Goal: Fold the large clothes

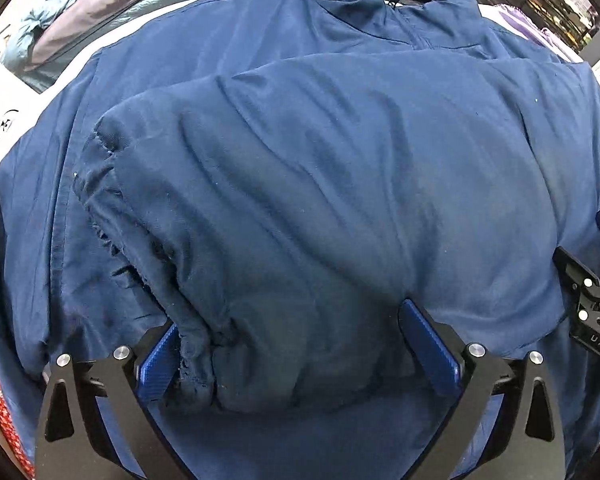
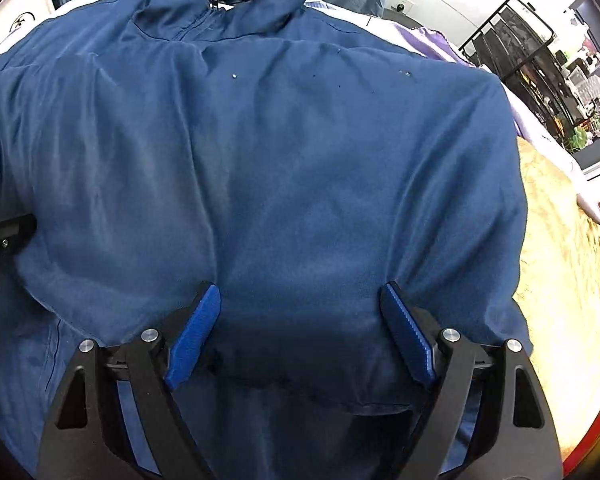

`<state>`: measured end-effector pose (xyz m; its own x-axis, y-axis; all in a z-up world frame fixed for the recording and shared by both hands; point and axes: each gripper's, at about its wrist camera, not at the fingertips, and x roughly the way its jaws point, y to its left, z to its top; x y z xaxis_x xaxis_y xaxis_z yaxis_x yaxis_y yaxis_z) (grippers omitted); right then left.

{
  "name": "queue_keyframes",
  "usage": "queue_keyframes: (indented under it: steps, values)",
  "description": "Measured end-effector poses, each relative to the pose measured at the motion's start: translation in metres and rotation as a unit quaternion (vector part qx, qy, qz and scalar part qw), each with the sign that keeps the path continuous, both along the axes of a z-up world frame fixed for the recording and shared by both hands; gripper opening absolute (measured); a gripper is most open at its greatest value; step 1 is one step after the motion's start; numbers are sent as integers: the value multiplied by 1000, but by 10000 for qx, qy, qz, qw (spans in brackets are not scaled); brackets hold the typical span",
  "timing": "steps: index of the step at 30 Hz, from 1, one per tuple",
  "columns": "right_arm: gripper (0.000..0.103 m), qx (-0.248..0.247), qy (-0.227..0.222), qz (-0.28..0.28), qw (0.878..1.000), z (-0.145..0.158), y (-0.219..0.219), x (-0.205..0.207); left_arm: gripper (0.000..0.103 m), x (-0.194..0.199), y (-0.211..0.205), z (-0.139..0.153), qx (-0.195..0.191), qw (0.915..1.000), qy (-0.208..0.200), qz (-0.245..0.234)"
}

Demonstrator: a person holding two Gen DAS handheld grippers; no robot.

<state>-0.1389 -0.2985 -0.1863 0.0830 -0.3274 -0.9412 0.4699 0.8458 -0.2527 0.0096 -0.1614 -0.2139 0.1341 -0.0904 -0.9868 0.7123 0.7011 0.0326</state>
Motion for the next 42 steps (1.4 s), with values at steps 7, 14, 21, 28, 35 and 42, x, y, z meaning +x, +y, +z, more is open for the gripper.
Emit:
queue_keyframes:
  steps: [7, 14, 21, 28, 35, 42]
  values:
    - [86, -32, 74, -26, 10000, -4, -3, 5, 98, 1, -3, -3, 82, 9999, -31, 54]
    - [86, 156, -161, -207, 9995, 22, -3, 3, 96, 2, -8, 21, 5, 9990, -382, 240]
    - [86, 464, -823, -202, 9953, 55, 30, -27, 96, -13, 74, 57, -271, 9931, -883, 726]
    - [86, 857, -740, 264, 9932, 50, 82, -44, 96, -33, 184, 67, 53, 9814, -1145, 1539]
    - [86, 1113, -723, 628, 9892, 47, 117, -49, 96, -52, 260, 62, 329, 9656, -1205, 2279]
    - [86, 1162, -661, 680, 9887, 47, 126, -61, 95, -55, 279, 54, 429, 9650, -1198, 2291]
